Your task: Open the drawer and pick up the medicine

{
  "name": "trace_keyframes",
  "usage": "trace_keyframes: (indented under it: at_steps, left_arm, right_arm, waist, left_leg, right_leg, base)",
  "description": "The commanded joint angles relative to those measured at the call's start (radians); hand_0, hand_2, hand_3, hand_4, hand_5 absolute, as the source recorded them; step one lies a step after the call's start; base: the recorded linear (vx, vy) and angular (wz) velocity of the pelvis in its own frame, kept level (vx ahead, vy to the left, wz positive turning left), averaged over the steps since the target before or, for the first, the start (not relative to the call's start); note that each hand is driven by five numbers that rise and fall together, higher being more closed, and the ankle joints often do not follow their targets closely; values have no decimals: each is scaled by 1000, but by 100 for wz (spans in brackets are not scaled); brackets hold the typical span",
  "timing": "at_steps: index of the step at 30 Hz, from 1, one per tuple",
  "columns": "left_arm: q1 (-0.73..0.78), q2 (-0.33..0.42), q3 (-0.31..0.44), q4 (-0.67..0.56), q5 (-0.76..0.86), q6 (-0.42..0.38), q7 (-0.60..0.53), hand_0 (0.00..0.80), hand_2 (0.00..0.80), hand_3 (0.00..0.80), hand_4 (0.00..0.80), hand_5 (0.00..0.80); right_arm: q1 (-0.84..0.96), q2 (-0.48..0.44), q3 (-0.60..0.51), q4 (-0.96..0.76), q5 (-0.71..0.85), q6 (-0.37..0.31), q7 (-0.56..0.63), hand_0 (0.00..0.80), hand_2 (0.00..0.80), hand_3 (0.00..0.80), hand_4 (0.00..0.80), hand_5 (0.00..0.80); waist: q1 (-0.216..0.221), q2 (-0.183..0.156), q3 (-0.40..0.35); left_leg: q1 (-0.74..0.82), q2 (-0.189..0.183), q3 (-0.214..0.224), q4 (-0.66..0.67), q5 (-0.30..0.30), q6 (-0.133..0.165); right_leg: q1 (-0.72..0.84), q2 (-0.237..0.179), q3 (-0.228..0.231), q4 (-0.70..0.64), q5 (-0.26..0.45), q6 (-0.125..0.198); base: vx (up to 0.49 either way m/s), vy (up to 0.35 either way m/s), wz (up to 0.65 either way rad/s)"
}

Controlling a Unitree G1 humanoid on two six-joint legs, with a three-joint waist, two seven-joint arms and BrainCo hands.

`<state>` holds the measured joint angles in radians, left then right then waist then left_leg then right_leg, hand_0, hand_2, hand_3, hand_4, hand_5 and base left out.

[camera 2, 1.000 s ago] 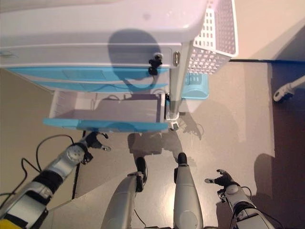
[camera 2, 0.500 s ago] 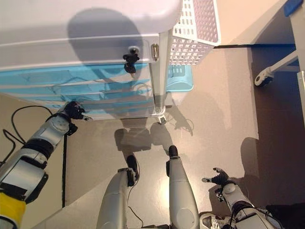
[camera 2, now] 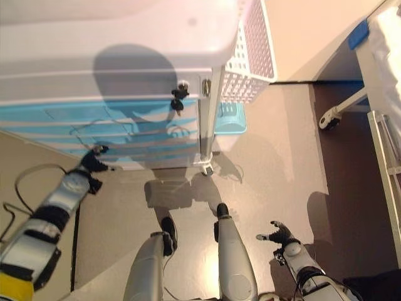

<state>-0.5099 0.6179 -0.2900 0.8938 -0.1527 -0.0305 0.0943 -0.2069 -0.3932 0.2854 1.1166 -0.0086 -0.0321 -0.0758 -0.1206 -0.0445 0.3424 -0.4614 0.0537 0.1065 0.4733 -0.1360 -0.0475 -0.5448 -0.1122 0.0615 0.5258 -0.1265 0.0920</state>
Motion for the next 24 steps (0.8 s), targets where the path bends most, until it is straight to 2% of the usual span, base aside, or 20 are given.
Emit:
trace_keyframes:
  at_steps: [1, 5, 6, 8, 11, 13, 16, 19, 24]
  left_arm:
    - [68, -18, 54, -48, -82, -49, -13, 0, 0, 0, 0, 0]
    - [223, -87, 113, -56, -117, -50, -48, 0, 0, 0, 0, 0]
    - [283, -134, 145, -16, -132, -40, -67, 0, 0, 0, 0, 0]
    - [309, -148, 155, 9, -115, -37, -69, 0, 0, 0, 0, 0]
    - [396, -195, 202, 111, -76, -28, -82, 0, 0, 0, 0, 0]
    - [413, -210, 212, 140, -59, -27, -78, 0, 0, 0, 0, 0]
    - [467, -267, 232, 223, -8, -22, -61, 0, 0, 0, 0, 0]
    - [496, -301, 235, 270, 27, -17, -40, 0, 0, 0, 0, 0]
    - [532, -368, 229, 341, 36, -2, -31, 0, 0, 0, 0, 0]
  right_arm:
    - [38, -34, -11, 24, -22, 14, -11, 0, 0, 0, 0, 0]
    - [73, -26, -39, 37, -54, 25, 1, 0, 0, 0, 0, 0]
    - [90, -17, -47, 58, -72, 31, 8, 0, 0, 0, 0, 0]
    - [98, -14, -48, 60, -78, 33, 12, 0, 0, 0, 0, 0]
    - [128, 9, -62, 76, -78, 35, 16, 0, 0, 0, 0, 0]
    - [134, 17, -70, 75, -62, 33, 17, 0, 0, 0, 0, 0]
    - [161, 62, -131, 96, 83, 26, 46, 0, 0, 0, 0, 0]
    - [178, 87, -150, 122, 140, 23, 64, 0, 0, 0, 0, 0]
    - [193, 113, -137, 146, 130, 25, 61, 0, 0, 0, 0, 0]
  waist:
    - [12, 36, -35]
    - [29, 43, -76]
    - [38, 45, -108]
    - [38, 44, -121]
    - [46, 37, -186]
    - [48, 36, -200]
    - [54, 29, -238]
    - [60, 22, -260]
    - [72, 10, -282]
  left_leg:
    - [88, -76, -24, -57, -29, 54]
    - [201, -86, -54, -189, 24, 41]
    - [256, -89, -64, -259, 52, 33]
    - [286, -87, -66, -293, 63, 31]
    - [378, -70, -75, -406, 109, 18]
    - [399, -66, -73, -428, 115, 17]
    - [448, -53, -72, -483, 134, 12]
    - [484, -46, -66, -506, 137, 7]
    - [527, -40, -63, -526, 136, 4]
  right_leg:
    - [133, 1, -46, -133, 44, 13]
    - [262, -1, -83, -248, 72, 17]
    - [320, 8, -106, -311, 85, 19]
    - [349, 13, -115, -341, 91, 19]
    - [446, 30, -139, -447, 114, 23]
    - [468, 34, -141, -469, 117, 23]
    - [516, 46, -150, -520, 124, 21]
    - [559, 51, -155, -554, 125, 19]
    - [611, 59, -161, -590, 126, 18]
  base:
    - [51, -66, 20]
    - [91, -85, 31]
    - [87, -83, 37]
    - [83, -81, 36]
    - [79, -80, 22]
    - [58, -58, 4]
    - [44, -60, 10]
    - [34, -24, -2]
    - [46, -30, 0]
